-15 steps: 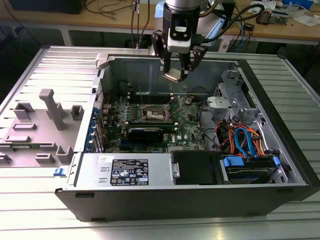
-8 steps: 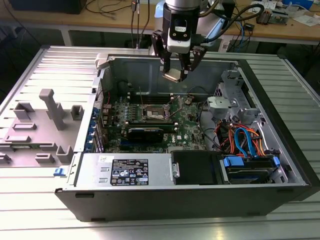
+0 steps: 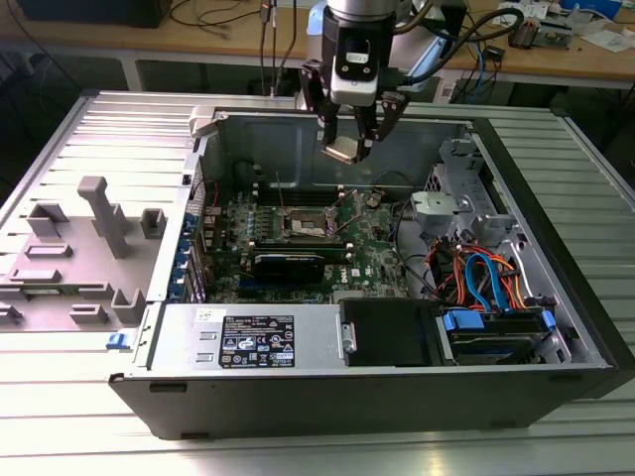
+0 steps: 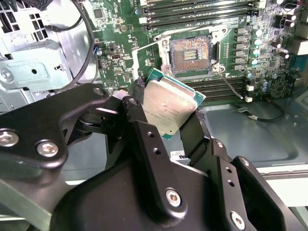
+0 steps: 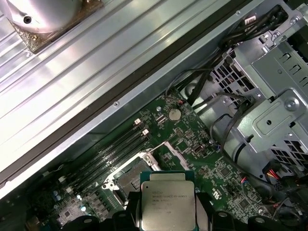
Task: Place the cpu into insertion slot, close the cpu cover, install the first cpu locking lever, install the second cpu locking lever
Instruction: 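Place the cpu into insertion slot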
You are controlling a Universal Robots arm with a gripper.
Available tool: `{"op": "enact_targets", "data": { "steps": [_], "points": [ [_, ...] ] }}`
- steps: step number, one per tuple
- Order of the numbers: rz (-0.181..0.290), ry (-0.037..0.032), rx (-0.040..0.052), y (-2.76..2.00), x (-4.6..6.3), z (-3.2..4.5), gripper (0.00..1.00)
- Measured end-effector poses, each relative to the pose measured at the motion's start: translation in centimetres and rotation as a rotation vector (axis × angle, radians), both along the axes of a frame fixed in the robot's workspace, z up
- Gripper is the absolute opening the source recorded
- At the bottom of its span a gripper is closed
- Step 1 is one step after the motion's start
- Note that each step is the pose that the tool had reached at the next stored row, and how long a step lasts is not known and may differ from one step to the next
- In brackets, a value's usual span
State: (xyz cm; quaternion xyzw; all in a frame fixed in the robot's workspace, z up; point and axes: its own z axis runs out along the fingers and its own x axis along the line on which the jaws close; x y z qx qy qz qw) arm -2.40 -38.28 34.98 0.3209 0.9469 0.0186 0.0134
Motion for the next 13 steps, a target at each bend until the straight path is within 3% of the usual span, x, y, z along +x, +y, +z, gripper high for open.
{"op": "enact_targets", "data": {
  "steps": [13],
  "points": [
    [-0.083,0.0007,-0.0016,-0.02,-0.14,-0.25,0.54]
  ]
}}
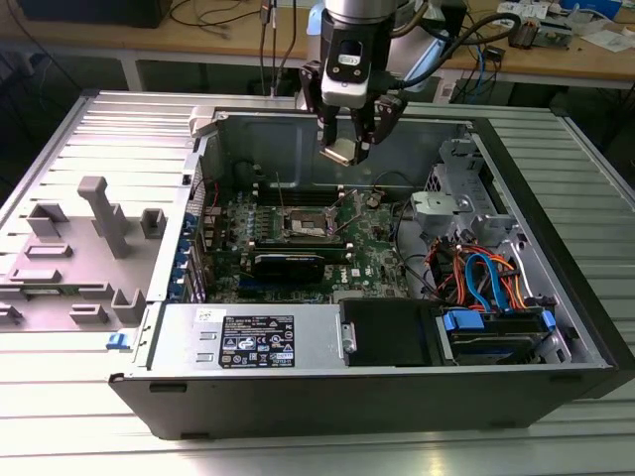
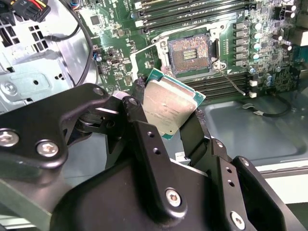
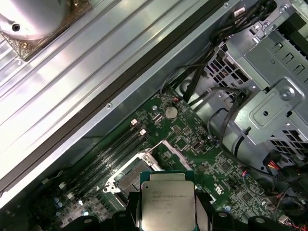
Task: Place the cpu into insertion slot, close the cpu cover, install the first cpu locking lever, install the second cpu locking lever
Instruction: 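Place the cpu into insertion slot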
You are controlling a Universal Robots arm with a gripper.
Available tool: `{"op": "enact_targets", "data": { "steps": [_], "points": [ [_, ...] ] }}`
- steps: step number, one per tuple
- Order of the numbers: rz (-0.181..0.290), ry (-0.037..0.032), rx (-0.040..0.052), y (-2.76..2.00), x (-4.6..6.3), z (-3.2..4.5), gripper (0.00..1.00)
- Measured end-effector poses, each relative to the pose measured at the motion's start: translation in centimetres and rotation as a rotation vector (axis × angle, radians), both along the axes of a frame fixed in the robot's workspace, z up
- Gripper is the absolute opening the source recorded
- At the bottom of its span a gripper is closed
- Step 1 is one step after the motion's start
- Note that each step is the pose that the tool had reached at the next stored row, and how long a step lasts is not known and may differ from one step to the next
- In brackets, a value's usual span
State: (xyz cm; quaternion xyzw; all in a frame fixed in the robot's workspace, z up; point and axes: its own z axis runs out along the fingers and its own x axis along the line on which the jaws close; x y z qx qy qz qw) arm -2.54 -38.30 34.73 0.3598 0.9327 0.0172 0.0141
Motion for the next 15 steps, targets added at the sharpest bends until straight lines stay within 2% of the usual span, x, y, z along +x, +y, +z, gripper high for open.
{"op": "enact_targets", "data": {
  "steps": [15],
  "points": [
    [-0.013,0.0002,0.0000,0.00,0.00,-0.01,0.54]
  ]
}}
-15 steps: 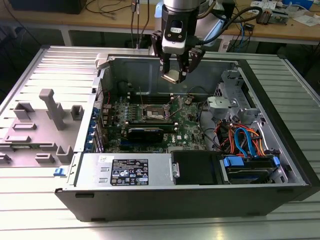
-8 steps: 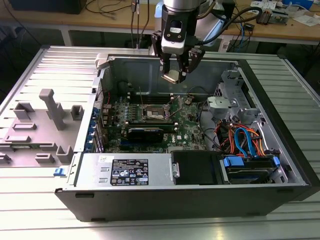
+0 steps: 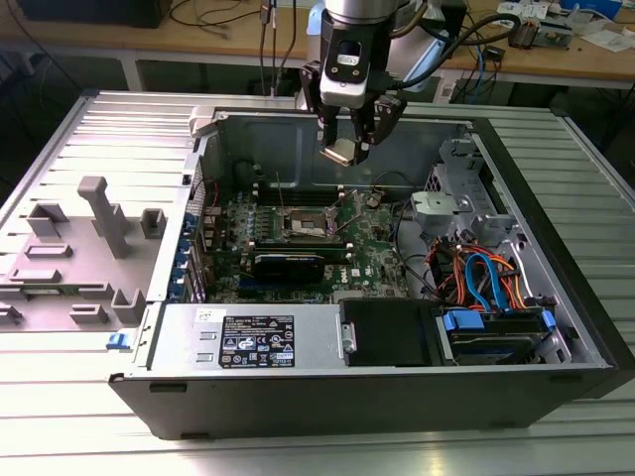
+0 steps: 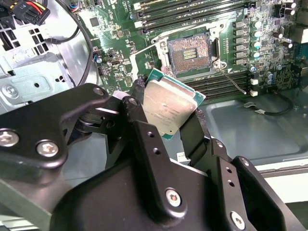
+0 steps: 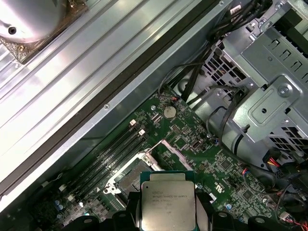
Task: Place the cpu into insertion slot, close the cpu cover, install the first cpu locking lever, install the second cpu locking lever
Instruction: 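Place the cpu into insertion slot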
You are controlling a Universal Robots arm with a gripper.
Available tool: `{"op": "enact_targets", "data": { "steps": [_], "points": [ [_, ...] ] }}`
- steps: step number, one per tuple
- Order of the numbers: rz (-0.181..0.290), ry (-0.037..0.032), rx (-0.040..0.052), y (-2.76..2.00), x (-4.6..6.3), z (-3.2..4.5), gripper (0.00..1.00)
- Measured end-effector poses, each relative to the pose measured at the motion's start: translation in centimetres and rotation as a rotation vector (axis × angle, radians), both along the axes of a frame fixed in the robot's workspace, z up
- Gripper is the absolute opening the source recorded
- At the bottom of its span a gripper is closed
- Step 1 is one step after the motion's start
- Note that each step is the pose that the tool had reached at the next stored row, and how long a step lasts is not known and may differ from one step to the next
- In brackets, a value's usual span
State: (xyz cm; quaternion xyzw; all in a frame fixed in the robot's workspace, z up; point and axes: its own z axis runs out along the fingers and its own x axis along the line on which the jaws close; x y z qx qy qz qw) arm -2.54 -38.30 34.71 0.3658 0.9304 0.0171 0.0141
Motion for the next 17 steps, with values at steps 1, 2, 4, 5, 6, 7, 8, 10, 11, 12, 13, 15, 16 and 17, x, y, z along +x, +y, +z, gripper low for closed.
{"op": "enact_targets", "data": {
  "steps": [1,2,4,5,6,7,8,10,11,12,13,15,16,17],
  "points": [
    [-0.001,0.0000,0.0000,0.00,0.00,0.00,0.54],
    [-0.002,0.0000,0.0000,0.00,0.00,0.00,0.54],
    [-0.008,0.0000,0.0000,0.00,0.00,0.00,0.54],
    [-0.010,0.0000,0.0000,0.00,0.00,0.00,0.54],
    [-0.015,0.0000,0.0000,0.00,0.00,0.00,0.54],
    [-0.020,0.0000,0.0000,0.00,0.00,-0.01,0.54],
    [-0.027,0.0000,0.0000,0.00,0.00,-0.01,0.54],
    [-0.034,0.0000,-0.0002,0.00,0.00,-0.02,0.54],
    [-0.041,0.0000,-0.0002,0.00,0.00,-0.03,0.54],
    [-0.045,0.0000,-0.0003,0.00,0.00,-0.04,0.54],
    [-0.049,0.0000,-0.0003,0.00,0.00,-0.04,0.54],
    [-0.062,-0.0001,-0.0006,0.00,0.00,-0.07,0.54],
    [-0.067,0.0000,-0.0008,0.00,0.00,-0.07,0.54],
    [-0.073,-0.0001,-0.0009,0.00,0.00,-0.08,0.54]
  ]
}}
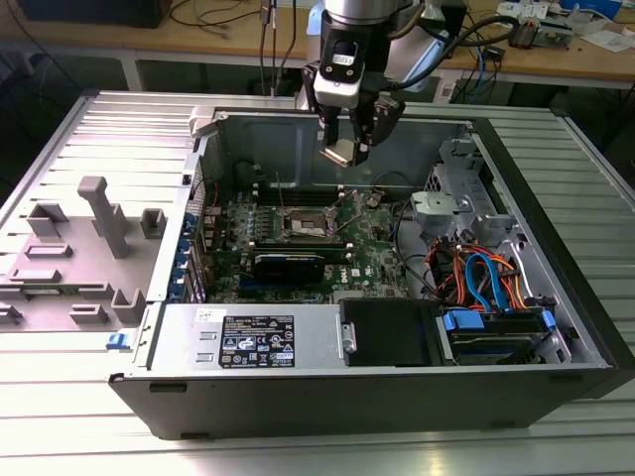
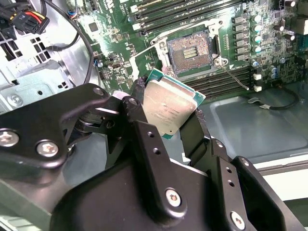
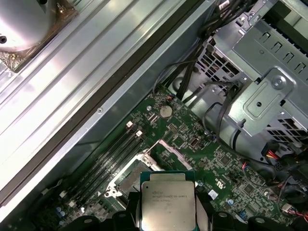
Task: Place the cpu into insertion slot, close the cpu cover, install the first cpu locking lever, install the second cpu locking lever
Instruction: 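Place the cpu into insertion slot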
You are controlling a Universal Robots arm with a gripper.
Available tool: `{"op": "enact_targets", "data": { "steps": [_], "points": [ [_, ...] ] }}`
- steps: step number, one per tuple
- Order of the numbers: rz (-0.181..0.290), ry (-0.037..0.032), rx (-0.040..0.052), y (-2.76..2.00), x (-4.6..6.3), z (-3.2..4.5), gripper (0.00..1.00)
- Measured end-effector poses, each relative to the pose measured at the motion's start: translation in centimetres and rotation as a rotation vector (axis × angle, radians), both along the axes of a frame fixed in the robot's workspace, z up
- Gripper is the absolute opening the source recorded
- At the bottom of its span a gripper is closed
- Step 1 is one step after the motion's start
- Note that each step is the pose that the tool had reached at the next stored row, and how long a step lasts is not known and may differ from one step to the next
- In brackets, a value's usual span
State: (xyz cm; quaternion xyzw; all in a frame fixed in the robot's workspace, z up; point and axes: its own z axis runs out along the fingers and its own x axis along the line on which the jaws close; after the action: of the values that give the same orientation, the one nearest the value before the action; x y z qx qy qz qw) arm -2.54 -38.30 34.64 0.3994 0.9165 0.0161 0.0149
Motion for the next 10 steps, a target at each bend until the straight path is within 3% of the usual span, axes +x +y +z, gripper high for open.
{"op": "enact_targets", "data": {
  "steps": [6,10],
  "points": [
    [-0.052,0.0001,-0.0005,0.00,0.00,-0.03,0.54],
    [-0.059,0.0002,-0.0006,0.00,0.00,-0.03,0.54]
  ]
}}
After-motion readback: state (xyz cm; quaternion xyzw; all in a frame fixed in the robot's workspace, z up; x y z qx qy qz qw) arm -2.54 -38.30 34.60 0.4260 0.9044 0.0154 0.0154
